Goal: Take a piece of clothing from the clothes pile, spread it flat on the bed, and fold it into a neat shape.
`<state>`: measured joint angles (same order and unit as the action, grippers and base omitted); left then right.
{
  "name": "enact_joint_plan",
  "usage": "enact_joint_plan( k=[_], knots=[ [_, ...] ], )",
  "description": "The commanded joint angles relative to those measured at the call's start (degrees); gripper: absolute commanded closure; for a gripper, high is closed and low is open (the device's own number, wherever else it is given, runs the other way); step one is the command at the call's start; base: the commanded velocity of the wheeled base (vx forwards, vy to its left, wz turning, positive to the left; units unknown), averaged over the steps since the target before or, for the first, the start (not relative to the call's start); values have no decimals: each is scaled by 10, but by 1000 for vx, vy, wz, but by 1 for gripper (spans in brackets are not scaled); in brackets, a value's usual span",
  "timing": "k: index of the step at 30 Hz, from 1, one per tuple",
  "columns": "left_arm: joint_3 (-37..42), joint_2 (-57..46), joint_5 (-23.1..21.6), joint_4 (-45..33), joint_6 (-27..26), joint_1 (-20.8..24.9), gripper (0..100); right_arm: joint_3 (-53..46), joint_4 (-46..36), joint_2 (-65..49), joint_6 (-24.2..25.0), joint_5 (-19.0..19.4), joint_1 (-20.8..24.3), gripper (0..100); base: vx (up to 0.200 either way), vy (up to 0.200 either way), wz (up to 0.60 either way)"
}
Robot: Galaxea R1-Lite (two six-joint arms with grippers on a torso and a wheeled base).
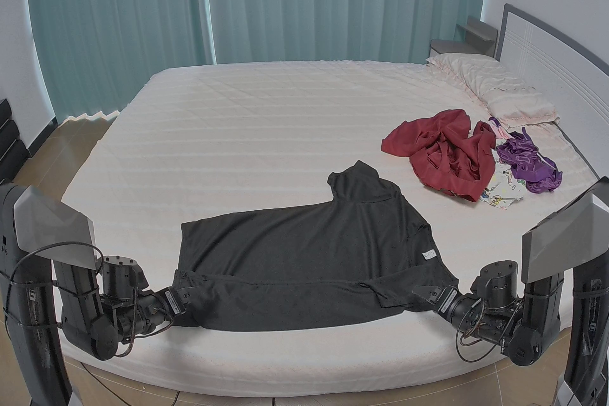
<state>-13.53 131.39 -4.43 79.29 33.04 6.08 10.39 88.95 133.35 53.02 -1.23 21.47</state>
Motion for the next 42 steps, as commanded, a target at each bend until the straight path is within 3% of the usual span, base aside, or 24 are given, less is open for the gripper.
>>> enact_joint_plan(
  k=[1, 5, 13, 14, 19, 25, 42],
  knots=[
    [3, 9, -35, 12, -39, -30, 0, -19, 7, -21, 0, 5, 7, 0, 0, 0, 0],
    [3, 44, -35, 17, -77, -33, 0, -19, 7, -24, 0, 5, 10, 0, 0, 0, 0],
    [-1, 65, -31, 17, -87, -25, 0, -21, 7, -27, -1, 5, 10, 0, 0, 0, 0],
    [-1, 68, -30, 17, -88, -25, 100, -21, 7, -27, -1, 5, 10, 0, 0, 0, 0],
    [0, 71, -28, 17, -89, -26, 100, -21, 7, -26, -1, 4, 10, 0, 0, 0, 0],
    [26, 79, -6, 17, -137, -41, 100, -26, 7, -26, -1, 4, 10, 0, 0, 0, 0],
    [50, 73, -4, 17, -147, -51, 100, -27, 7, -25, -1, 4, 10, 0, 0, 0, 0]
  ],
)
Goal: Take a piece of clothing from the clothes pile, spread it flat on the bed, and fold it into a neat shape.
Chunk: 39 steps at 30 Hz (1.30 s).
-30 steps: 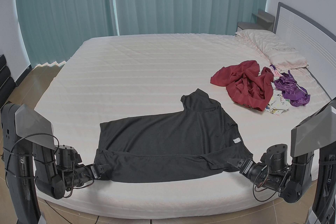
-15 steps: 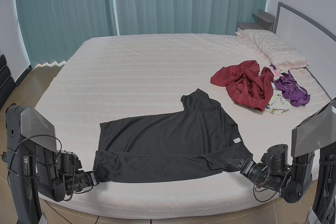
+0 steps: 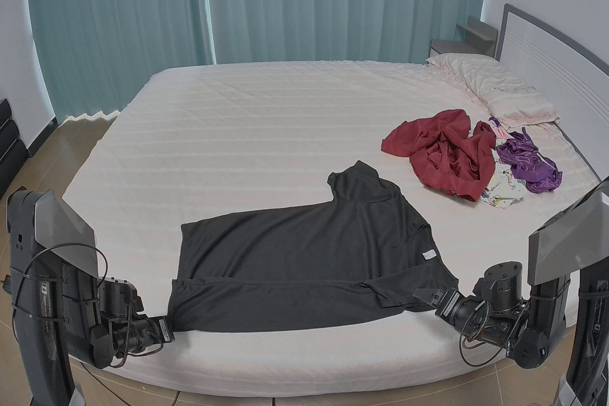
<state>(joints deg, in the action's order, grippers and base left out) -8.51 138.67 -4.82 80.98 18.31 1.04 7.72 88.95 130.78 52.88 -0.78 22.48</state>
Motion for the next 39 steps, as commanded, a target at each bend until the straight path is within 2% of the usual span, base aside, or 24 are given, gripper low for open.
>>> enact_joint_plan(
  k=[1, 2, 10, 11, 15, 17, 22, 25, 27, 32, 39],
  knots=[
    [0, 0, 0, 0, 1, -1, 100, 0, 7, 1, -1, 0, 0, 0, 0, 0, 0],
    [-1, 0, 0, 0, 1, -1, 0, -1, 7, 1, 0, 0, 0, 0, 0, 0, 0],
    [-5, -23, -2, 7, 8, -2, 0, -1, 7, -2, -3, -3, -2, 0, 0, 0, 0],
    [-7, -65, -5, 7, 22, -7, 0, -1, 8, -4, -4, -3, -5, 0, 0, 0, 0],
    [-41, -94, -5, -9, 38, -4, 0, -1, 7, -9, -5, -1, -12, 0, 0, 0, 0],
    [-85, -92, 0, -51, 38, -3, 0, -1, 7, -7, -5, -1, -12, 0, 0, 0, 0],
    [-227, -96, -7, -243, 51, -6, 0, -2, 7, -7, -6, -1, -9, 0, 0, 0, 0],
    [-277, -87, -29, -291, 75, -3, 0, -2, 7, -7, -5, -1, -10, 0, 0, 0, 0],
    [-289, -63, -46, -291, 74, -2, 0, -2, 7, -5, -6, -1, -11, 0, 0, 0, 0],
    [-314, -15, -45, -249, 75, -3, 0, 0, 7, 1, -25, 3, -9, 0, 0, 0, 0],
    [-305, -13, -45, -238, 73, -2, 0, 1, 7, 7, -35, 3, -12, 0, 0, 0, 0]
  ],
)
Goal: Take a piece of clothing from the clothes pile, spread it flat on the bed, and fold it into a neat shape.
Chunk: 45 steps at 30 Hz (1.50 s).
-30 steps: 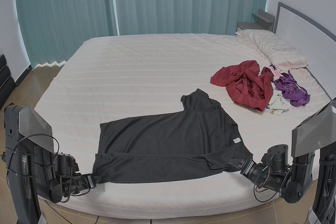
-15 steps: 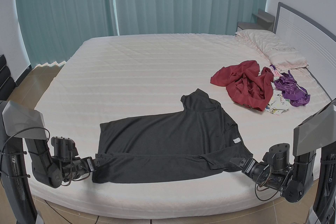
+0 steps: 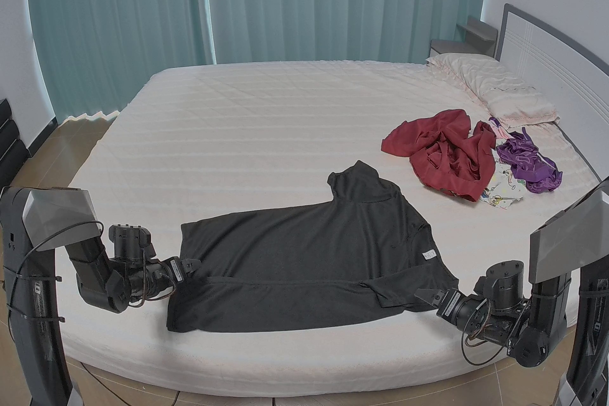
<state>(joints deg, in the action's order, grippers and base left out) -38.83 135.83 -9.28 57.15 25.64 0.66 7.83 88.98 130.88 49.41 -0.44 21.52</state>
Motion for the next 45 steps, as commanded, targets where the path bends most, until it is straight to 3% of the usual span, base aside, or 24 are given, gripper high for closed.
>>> enact_joint_plan(
  k=[1, 4, 5, 7, 8, 10, 14, 18, 22, 23, 25, 32, 42, 43, 45],
  knots=[
    [-1, 15, 0, 1, -1, 2, 0, 0, 7, 6, 0, 0, -3, 0, 0, 0, 0],
    [0, 15, 0, 1, -1, 2, 0, 2, 6, 5, -2, 0, -5, 0, 0, 0, 0],
    [1, 15, 0, 2, -2, 1, 100, 4, 6, 3, -9, 0, -10, 0, 0, 0, 0],
    [1, 15, 0, 2, -2, 1, 100, 4, 6, 3, -9, 0, -10, 0, 0, 0, 0],
    [2, 16, 0, 2, -4, 0, 100, 18, 6, 3, -46, 0, -29, 0, 0, 0, 0],
    [2, 16, 0, 3, -4, 1, 100, 32, 4, 6, -69, 5, -46, 0, 0, 0, 0],
    [2, 15, 0, 3, -2, 0, 100, 74, -1, 16, -139, 50, -104, 0, 0, 0, 0],
    [3, 15, 0, 4, -1, -3, 100, 134, -78, 19, -222, 64, -141, 0, 0, 0, 0],
    [4, 15, 0, 3, 0, -3, 100, 194, -137, 28, -240, 104, -155, 0, 0, 0, 0],
    [8, 15, 0, 4, 0, -3, 100, 217, -154, 32, -241, 132, -153, 0, 0, 0, 0],
    [10, 13, 0, 4, 0, -3, 100, 244, -171, 47, -246, 142, -148, 0, 0, 0, 0],
    [19, 2, 0, 4, 1, -4, 100, 322, -240, 94, -288, 147, -133, 0, 0, 0, 0],
    [20, 3, 0, 4, 2, -4, 100, 352, -246, 127, -311, 154, -131, 0, 0, 0, 0],
    [20, 5, 0, 4, 1, -4, 100, 352, -247, 127, -311, 158, -132, 100, 0, 0, 0],
    [20, 6, 0, 4, 2, -3, 100, 350, -248, 127, -311, 159, -131, 100, 0, 0, 0]
  ],
)
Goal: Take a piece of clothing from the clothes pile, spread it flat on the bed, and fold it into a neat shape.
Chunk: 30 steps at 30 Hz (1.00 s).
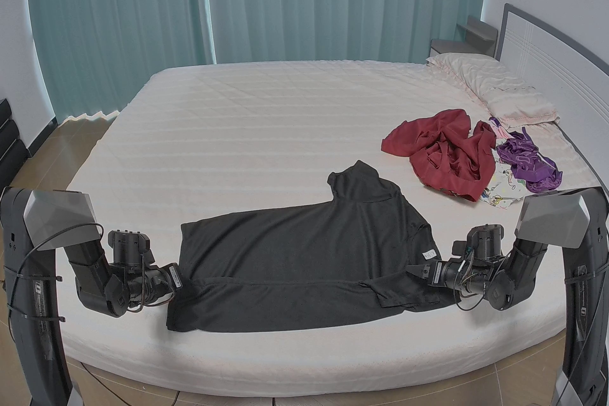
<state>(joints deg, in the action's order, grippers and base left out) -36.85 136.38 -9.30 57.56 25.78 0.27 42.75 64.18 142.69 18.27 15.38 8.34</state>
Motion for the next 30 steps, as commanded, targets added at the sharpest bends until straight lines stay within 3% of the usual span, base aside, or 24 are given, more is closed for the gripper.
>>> enact_joint_plan(
  k=[1, 18, 26, 30],
  knots=[
    [0, -1, 0, 0, 1, 0, 100, 1, 0, 9, 0, 1, 1, 100, 0, 0, 0],
    [-15, 10, 3, 0, 1, -13, 100, 13, 11, 2, 33, -4, -17, 100, 0, 0, 0],
    [-44, 42, 52, -1, 1, -16, 100, 18, 37, 4, 46, -9, -25, 100, 0, 0, 0],
    [-47, 46, 53, 0, 0, -14, 100, 16, 37, 7, 47, -10, -23, 100, 0, 0, 0]
  ],
)
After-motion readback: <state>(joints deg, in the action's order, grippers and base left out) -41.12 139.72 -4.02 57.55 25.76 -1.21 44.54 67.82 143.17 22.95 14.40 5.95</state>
